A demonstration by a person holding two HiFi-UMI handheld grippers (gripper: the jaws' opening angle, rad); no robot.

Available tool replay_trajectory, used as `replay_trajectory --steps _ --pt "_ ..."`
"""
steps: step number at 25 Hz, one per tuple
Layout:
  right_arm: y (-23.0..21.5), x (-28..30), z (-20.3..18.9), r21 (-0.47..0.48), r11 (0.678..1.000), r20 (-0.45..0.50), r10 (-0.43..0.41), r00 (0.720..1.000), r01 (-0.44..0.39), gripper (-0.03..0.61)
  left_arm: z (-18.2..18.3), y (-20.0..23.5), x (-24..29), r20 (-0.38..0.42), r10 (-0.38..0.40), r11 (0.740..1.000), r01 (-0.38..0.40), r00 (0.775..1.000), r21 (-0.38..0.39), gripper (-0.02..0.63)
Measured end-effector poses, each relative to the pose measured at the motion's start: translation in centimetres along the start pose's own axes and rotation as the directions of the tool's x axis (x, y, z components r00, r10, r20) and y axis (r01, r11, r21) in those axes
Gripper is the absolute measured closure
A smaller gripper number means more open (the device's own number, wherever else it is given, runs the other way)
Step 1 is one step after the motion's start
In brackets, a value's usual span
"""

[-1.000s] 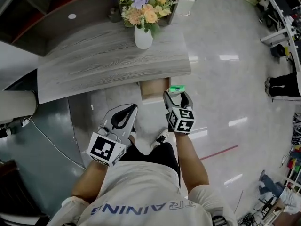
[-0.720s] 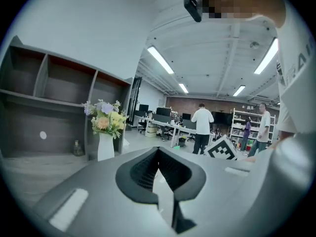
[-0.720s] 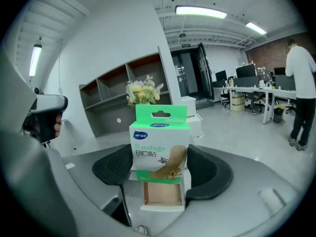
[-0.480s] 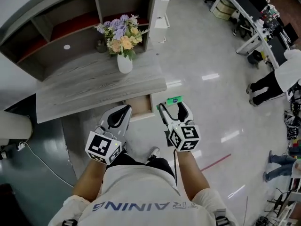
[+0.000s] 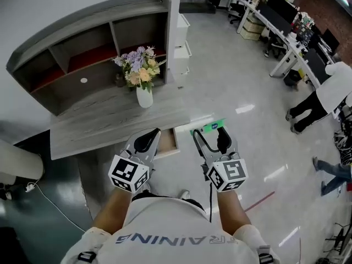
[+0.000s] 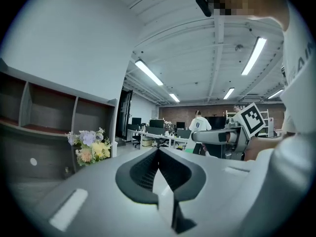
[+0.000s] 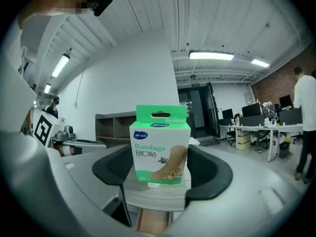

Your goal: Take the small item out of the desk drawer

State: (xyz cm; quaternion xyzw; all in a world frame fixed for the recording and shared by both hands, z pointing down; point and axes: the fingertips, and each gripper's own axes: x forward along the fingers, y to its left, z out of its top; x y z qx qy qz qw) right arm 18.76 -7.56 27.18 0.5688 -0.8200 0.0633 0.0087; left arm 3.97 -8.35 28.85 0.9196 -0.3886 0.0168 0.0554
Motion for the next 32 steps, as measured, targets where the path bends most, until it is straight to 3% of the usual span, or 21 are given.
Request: replay_trajectory --steps 8,32 --pt "-0.2 -0.7 4.0 -0.041 0.999 0.066 0.008 0.998 -0.005 0.224 2.7 0.0 0.6 0.060 -0.001 1.000 -0.001 0.998 0.031 0.615" --pt "1.6 0.9 3.7 -0.082 0.996 0.042 0.046 0.998 -0.042 0.224 2.7 1.2 -0.2 0.069 0.025 1.000 -0.026 0.997 0.014 0.615"
